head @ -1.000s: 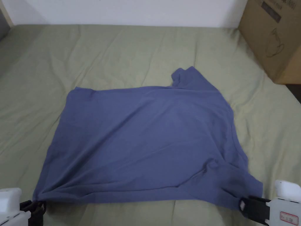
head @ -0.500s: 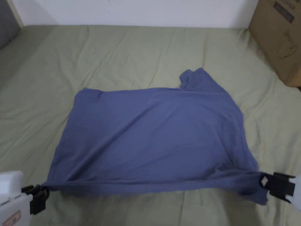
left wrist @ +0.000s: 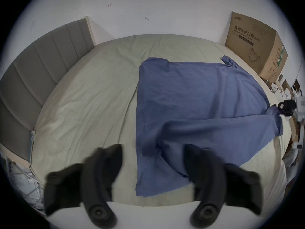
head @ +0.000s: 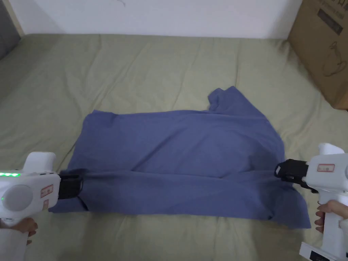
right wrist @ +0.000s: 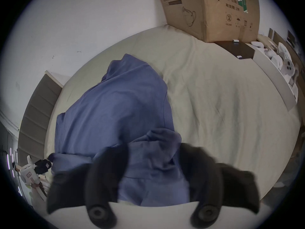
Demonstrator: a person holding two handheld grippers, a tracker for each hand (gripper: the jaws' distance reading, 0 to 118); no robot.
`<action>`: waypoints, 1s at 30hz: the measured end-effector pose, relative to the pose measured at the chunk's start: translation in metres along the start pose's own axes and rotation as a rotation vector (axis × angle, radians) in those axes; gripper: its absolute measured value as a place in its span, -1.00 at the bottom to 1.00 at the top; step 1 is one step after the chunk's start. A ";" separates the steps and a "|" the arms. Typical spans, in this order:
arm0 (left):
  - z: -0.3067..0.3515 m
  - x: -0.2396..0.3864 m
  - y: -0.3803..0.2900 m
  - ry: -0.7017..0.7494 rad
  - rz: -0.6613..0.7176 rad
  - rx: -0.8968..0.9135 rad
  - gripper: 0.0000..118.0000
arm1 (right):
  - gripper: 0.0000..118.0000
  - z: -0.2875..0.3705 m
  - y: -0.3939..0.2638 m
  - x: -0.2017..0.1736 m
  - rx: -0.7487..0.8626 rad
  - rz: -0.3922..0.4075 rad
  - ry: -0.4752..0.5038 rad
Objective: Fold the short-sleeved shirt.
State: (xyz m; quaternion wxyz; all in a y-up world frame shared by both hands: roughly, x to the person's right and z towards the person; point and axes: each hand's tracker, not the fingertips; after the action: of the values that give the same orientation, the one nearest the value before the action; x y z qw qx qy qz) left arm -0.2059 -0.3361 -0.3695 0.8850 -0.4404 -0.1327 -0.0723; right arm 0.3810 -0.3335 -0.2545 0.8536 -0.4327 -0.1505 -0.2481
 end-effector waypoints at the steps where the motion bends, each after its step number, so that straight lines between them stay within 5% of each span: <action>1: 0.007 -0.003 -0.005 -0.018 0.017 0.010 0.55 | 0.35 0.008 -0.001 0.003 0.023 -0.006 0.021; 5: 0.029 -0.009 -0.025 -0.029 0.048 -0.004 0.40 | 0.25 0.045 -0.017 0.001 0.079 0.073 0.014; 7: 0.046 -0.010 -0.044 -0.084 0.107 0.018 -0.28 | -0.43 0.063 -0.036 -0.009 0.093 0.138 0.032; 8: 0.053 -0.009 -0.054 -0.097 0.147 0.031 -0.88 | -0.94 0.067 -0.044 -0.010 0.075 0.146 0.039; 9: 0.057 -0.008 -0.064 -0.103 0.171 0.037 -0.99 | -0.96 0.068 -0.054 -0.008 0.053 0.119 0.031; 18: 0.045 0.003 -0.086 -0.063 0.211 0.050 -1.00 | -0.99 0.068 -0.122 -0.028 -0.024 0.166 0.048; 20: 0.032 -0.002 -0.073 -0.023 0.193 0.059 -0.61 | -0.99 0.064 -0.124 -0.030 -0.036 0.159 0.049; 22: 0.013 -0.009 -0.062 -0.025 0.192 0.043 -0.56 | -0.99 0.064 -0.124 -0.028 -0.037 0.138 0.060; 26: -0.017 -0.015 -0.059 -0.034 0.215 -0.028 -0.11 | -0.99 0.065 -0.126 -0.029 -0.033 0.147 0.051; 29: -0.015 -0.010 -0.061 -0.039 0.215 -0.020 -0.28 | -0.99 0.065 -0.126 -0.029 -0.033 0.156 0.041; 30: -0.014 -0.010 -0.061 -0.045 0.227 -0.010 -0.89 | -0.99 0.065 -0.125 -0.029 -0.034 0.154 0.042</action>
State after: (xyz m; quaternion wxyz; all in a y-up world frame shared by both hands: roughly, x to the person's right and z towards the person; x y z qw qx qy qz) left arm -0.2276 -0.3837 -0.3343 0.8820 -0.4586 -0.1015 0.0376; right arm 0.2846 -0.3350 -0.1473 0.8656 -0.4521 -0.0944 -0.1933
